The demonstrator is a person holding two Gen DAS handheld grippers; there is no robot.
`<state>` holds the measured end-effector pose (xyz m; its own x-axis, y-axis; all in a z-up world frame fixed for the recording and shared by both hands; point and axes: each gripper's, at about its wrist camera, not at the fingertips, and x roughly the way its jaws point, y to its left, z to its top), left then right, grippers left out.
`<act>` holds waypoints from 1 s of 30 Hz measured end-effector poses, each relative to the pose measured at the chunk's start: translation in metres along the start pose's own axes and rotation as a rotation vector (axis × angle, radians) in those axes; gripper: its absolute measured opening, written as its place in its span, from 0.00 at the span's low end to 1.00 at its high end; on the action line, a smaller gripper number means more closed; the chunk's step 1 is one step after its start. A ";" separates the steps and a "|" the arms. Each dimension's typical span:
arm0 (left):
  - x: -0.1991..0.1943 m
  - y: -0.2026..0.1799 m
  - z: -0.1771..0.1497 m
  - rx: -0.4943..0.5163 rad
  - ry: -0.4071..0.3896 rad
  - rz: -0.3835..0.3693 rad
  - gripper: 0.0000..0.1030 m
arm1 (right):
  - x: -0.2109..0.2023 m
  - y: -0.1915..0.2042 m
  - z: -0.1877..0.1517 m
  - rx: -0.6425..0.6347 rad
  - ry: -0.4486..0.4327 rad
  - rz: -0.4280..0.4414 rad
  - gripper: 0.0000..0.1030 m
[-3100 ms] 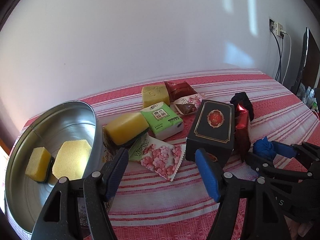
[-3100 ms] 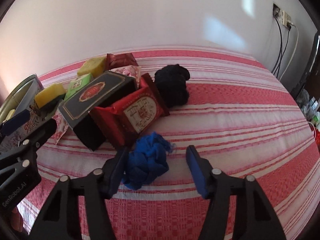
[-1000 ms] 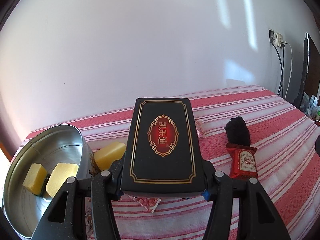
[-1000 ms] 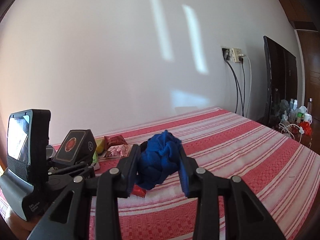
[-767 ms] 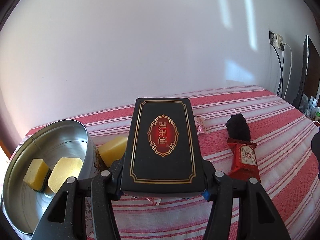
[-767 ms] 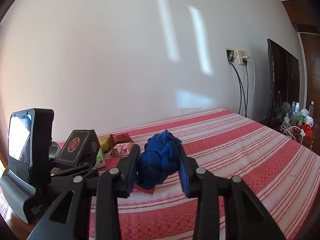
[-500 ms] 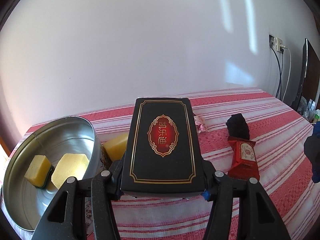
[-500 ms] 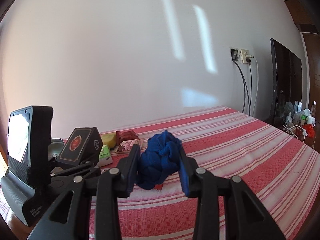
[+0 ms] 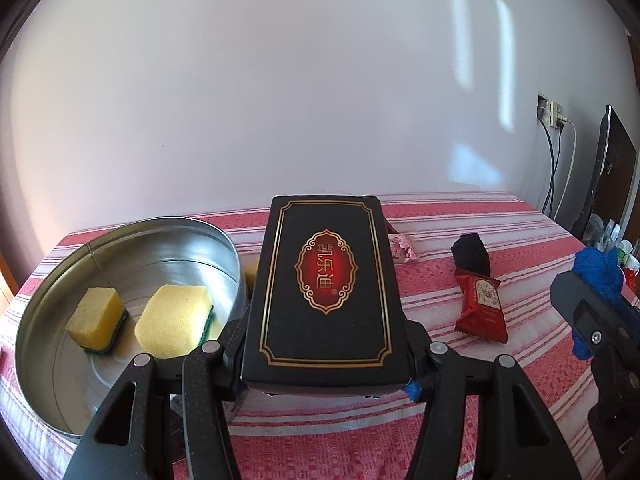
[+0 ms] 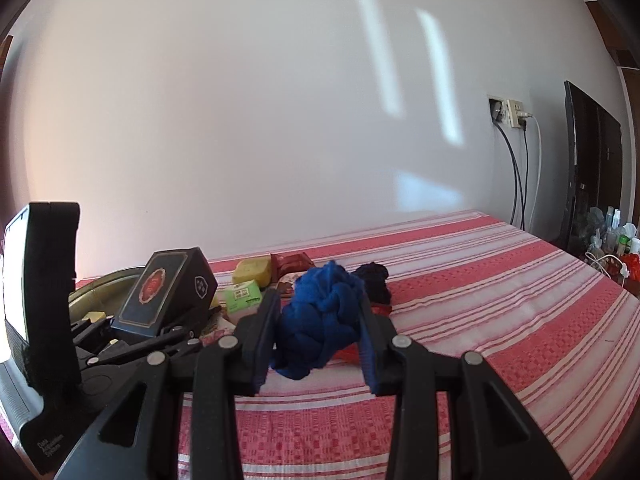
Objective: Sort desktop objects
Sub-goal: 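Carry the black box and blue cloth over the silver tin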
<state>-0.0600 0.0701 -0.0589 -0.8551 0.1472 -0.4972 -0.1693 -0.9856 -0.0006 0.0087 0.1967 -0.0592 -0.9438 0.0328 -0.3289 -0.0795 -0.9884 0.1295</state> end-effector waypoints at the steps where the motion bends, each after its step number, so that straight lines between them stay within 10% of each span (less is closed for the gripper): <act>1: -0.003 0.003 0.000 -0.001 -0.006 0.009 0.57 | 0.000 0.004 0.001 -0.004 -0.001 0.007 0.35; 30: -0.038 0.149 0.010 -0.160 -0.018 0.246 0.57 | 0.023 0.141 0.018 -0.102 0.010 0.268 0.35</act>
<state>-0.0574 -0.0816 -0.0317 -0.8697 -0.0981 -0.4837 0.1228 -0.9922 -0.0196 -0.0301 0.0607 -0.0312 -0.9235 -0.2328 -0.3048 0.2057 -0.9714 0.1189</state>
